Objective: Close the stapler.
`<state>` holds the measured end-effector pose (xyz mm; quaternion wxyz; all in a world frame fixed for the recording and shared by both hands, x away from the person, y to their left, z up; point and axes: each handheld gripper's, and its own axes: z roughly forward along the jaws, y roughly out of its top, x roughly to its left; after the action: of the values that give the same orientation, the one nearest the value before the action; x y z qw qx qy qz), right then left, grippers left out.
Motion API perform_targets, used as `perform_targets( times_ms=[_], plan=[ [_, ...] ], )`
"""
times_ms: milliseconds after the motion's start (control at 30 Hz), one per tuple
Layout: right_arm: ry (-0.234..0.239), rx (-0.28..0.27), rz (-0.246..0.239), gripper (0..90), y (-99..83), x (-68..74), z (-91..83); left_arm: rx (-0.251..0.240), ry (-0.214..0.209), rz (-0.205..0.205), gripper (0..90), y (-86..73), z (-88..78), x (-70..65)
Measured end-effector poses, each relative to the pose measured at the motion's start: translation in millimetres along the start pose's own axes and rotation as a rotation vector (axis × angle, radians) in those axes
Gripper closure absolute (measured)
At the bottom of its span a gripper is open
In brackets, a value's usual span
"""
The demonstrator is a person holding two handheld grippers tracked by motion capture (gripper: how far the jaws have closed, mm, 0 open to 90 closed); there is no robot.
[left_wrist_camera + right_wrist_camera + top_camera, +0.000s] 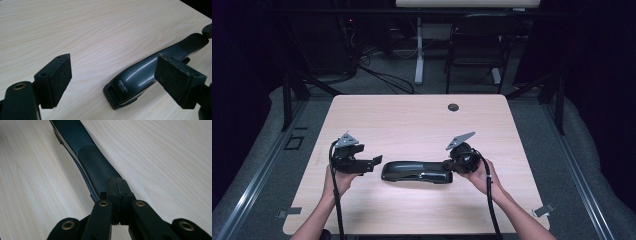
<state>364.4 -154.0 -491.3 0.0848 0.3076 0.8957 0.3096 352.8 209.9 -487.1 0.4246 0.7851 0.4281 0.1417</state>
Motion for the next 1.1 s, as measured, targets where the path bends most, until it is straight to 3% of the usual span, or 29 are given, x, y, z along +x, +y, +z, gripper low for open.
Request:
perform_targets(
  times_ms=[167, 300, 433, 567, 867, 1100],
  plan=[
    [-0.03, -0.056, -0.032, 90.0, 8.8, 5.0, -10.6, -0.002, 0.0, 0.001, 14.8, -0.3, -0.1, 0.1],
    [-0.046, -0.047, -0.057, 87.2, 12.6, 6.3, -9.5, -0.006, 0.0, 0.0, 14.7, -0.6, 0.3, 0.7],
    [-0.04, -0.063, -0.043, 76.3, 14.4, 6.1, -12.2, -0.01, 0.001, -0.001, 14.6, -0.7, 0.5, 1.0],
    [-0.047, -0.088, -0.036, 59.4, 15.8, 8.7, -20.1, -0.012, 0.004, 0.0, 14.5, -0.9, -0.6, 1.0],
    [-0.043, -0.147, -0.022, 26.8, 14.0, 10.8, -47.7, 0.0, 0.008, 0.004, 13.6, -1.4, 0.6, 1.5],
    [-0.07, -0.179, -0.005, 15.0, 5.2, 4.4, -66.3, -0.002, 0.009, -0.003, 13.0, -1.9, -0.9, 3.1]
  ],
)
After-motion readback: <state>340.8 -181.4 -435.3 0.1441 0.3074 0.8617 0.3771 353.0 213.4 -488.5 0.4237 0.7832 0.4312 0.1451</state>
